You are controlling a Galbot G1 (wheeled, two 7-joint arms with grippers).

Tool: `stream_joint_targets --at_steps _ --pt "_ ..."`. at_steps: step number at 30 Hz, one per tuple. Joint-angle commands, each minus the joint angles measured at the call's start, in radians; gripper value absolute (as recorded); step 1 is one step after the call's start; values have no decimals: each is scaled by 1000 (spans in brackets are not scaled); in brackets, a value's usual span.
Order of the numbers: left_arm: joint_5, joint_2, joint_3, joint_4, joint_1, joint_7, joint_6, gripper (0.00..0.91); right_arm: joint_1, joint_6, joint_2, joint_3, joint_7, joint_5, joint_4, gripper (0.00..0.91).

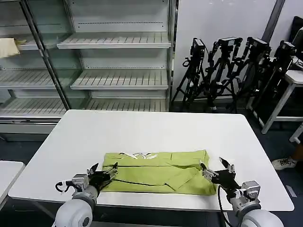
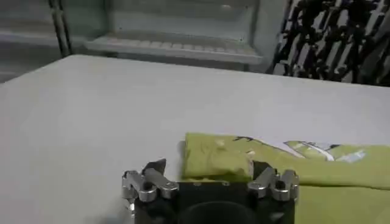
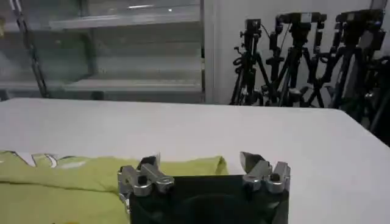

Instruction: Fold and organize the clothes.

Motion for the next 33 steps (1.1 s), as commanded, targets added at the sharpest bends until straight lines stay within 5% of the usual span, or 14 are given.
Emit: stream_joint_targets --at_steps 1,6,7,9,33 --pt "60 -10 44 34 0 -71 1 907 -16 2 2 3 -1 -11 9 907" --pt "104 -6 64 36 5 -65 1 907 -17 2 4 -5 -3 -19 4 907" --pt "103 -7 66 39 2 -66 1 494 -18 2 5 -6 -2 -22 5 907" --pt "101 -10 70 36 3 -68 1 10 -22 2 6 -6 -3 -23 8 907" --pt "288 28 33 46 -19 19 -1 10 -29 -2 5 -28 3 -27 9 907"
